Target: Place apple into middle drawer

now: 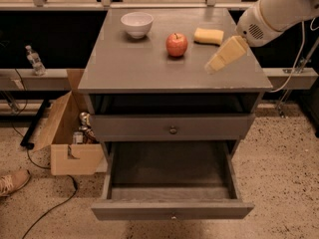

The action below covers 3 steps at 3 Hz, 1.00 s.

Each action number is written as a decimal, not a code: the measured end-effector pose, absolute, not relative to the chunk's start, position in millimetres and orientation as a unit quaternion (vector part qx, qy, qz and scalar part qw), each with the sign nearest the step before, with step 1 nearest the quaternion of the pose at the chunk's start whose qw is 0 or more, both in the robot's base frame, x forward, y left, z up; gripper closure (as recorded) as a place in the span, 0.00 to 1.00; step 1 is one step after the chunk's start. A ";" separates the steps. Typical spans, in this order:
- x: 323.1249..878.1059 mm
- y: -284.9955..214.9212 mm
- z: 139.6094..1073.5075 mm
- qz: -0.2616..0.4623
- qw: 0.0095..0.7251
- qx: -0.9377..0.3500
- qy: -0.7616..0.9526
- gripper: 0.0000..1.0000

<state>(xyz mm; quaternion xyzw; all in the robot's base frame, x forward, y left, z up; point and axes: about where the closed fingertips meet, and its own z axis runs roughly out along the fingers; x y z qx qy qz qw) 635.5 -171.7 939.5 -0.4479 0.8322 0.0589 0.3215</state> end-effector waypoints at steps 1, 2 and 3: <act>664.5 -169.5 926.0 0.077 0.345 -0.415 0.838 0.00; 751.7 -133.9 880.1 0.084 0.391 -0.360 0.843 0.00; 752.3 -132.8 878.9 0.085 0.392 -0.360 0.842 0.00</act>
Offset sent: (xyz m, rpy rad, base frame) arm 0.1193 0.0291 -0.0563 0.1975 -0.0714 -0.1874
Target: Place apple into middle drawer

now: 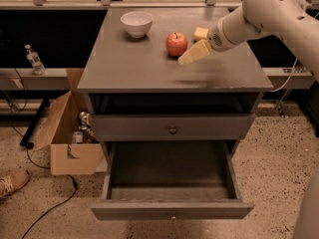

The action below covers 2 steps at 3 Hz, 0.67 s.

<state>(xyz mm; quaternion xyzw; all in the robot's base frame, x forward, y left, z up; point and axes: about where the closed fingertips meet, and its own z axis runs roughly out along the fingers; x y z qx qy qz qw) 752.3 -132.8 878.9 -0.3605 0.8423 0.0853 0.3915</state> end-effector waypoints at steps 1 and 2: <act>764.1 -126.2 874.1 0.104 0.405 -0.366 0.831 0.00; 774.7 -117.5 872.8 0.131 0.422 -0.375 0.815 0.00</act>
Offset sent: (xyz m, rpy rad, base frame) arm 0.0341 0.0203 -0.0002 0.1621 -0.0830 0.1250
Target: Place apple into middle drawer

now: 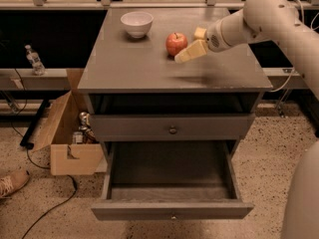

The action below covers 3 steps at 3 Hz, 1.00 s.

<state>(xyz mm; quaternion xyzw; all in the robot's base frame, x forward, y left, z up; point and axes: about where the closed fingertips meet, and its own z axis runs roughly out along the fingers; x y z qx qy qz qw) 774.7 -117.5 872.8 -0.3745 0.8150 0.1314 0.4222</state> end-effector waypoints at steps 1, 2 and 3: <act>784.9 -100.7 867.0 0.156 0.428 -0.386 0.802 0.00; 797.2 -80.0 856.9 0.166 0.428 -0.397 0.795 0.00; 809.6 -65.0 851.3 0.168 0.433 -0.397 0.792 0.00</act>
Offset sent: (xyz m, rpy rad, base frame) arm 0.0376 0.0574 -0.0221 0.0568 -0.0154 0.1111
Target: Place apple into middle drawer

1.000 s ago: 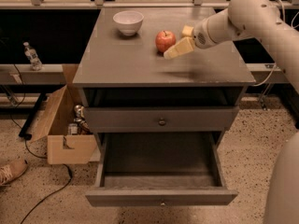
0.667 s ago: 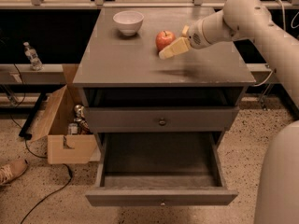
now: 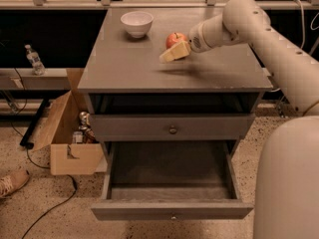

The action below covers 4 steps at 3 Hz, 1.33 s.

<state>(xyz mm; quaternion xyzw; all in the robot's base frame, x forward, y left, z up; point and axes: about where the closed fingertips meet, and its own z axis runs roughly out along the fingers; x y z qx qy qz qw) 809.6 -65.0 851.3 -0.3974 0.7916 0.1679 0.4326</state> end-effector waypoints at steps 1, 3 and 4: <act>820.4 -57.4 852.9 0.171 0.448 -0.388 0.787 0.27; 816.6 -67.2 867.4 0.192 0.475 -0.372 0.774 0.73; 793.5 -87.5 887.7 0.195 0.479 -0.382 0.766 0.96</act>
Offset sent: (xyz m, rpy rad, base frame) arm 0.0186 -0.0005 0.0172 0.0828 -0.0672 -0.0394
